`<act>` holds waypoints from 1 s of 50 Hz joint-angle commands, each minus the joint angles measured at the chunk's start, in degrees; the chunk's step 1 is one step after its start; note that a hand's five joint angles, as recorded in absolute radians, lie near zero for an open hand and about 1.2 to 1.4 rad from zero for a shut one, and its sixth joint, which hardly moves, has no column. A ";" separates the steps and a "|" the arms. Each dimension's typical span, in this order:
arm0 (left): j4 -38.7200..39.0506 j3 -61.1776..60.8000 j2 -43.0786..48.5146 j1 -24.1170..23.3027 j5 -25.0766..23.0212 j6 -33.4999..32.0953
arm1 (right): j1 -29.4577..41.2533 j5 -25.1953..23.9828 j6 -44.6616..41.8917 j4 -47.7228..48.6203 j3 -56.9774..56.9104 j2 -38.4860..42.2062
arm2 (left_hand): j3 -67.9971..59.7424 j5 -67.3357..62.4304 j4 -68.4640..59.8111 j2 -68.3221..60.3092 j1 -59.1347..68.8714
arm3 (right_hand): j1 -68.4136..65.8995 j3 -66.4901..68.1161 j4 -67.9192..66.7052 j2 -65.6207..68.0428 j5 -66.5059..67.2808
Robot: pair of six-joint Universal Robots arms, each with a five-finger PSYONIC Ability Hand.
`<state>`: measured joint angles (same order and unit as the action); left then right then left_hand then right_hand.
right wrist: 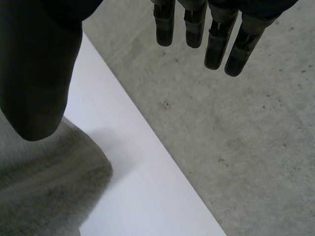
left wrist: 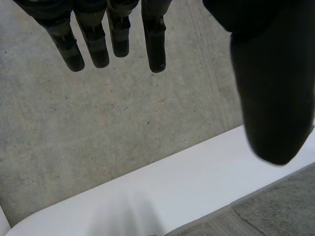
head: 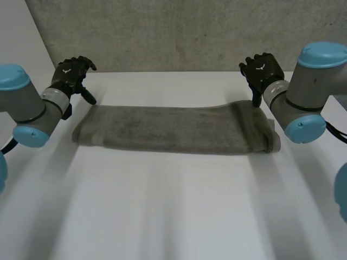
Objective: Fold the towel.
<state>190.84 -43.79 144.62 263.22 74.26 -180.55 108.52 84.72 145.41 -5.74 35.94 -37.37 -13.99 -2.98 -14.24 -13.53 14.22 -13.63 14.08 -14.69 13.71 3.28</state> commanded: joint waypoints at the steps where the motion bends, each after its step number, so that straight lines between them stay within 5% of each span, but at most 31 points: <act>1: -0.12 -9.47 -8.65 0.37 -0.08 0.11 | 0.28 -0.34 2.78 -0.15 11.96 -9.82 | 3.78 2.76 4.03 3.31 -4.01 | 3.63 -4.08 4.69 -3.71 -3.28; 11: 0.67 -30.53 -23.76 0.90 -0.43 0.46 | -1.20 -0.52 2.52 0.11 35.14 -21.86 | 3.78 2.76 4.03 3.31 -4.01 | 3.63 -4.08 4.69 -3.71 -3.28; 26: 11.21 -45.59 -25.63 0.98 -0.60 0.73 | -6.31 -1.40 1.99 17.06 45.80 -16.60 | 3.78 2.76 4.03 3.31 -4.01 | -4.84 4.39 -3.77 4.76 5.19; 36: 13.85 -46.47 -23.68 0.63 -0.25 0.64 | -7.01 -1.40 1.72 18.57 44.13 -11.58 | 3.78 2.76 4.03 3.31 -4.01 | -13.27 12.83 -12.21 13.19 13.62; 41: 13.94 -47.27 -23.68 0.37 -0.34 0.64 | -7.63 -1.40 1.46 19.80 42.99 -9.56 | 3.78 2.76 4.03 3.31 -4.01 | -24.04 23.59 -22.98 23.96 24.39; 44: 14.90 -47.97 -23.95 0.46 -0.43 0.64 | -7.80 -1.40 1.46 20.59 42.81 -8.86 | 3.78 2.76 4.03 3.31 -4.01 | -39.68 39.24 -38.62 39.60 40.03; 46: 15.43 -48.06 -24.12 0.46 -0.34 0.64 | -7.98 -1.40 1.37 21.38 42.46 -8.86 | 3.78 2.76 4.03 3.31 -4.01 | -63.11 62.66 -62.05 63.03 63.46; 50: 15.96 -48.67 -24.39 0.46 -0.43 0.46 | -9.38 -1.31 1.28 21.21 42.11 -9.03 | 3.78 2.76 4.03 3.31 -4.01 | -66.37 65.92 -65.31 66.29 66.72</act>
<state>205.79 -91.62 120.70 263.63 73.91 -179.91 100.52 83.33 146.80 15.08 78.50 -46.26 -13.99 -2.97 -14.24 -13.23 14.22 -73.39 73.73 -74.70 74.52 64.94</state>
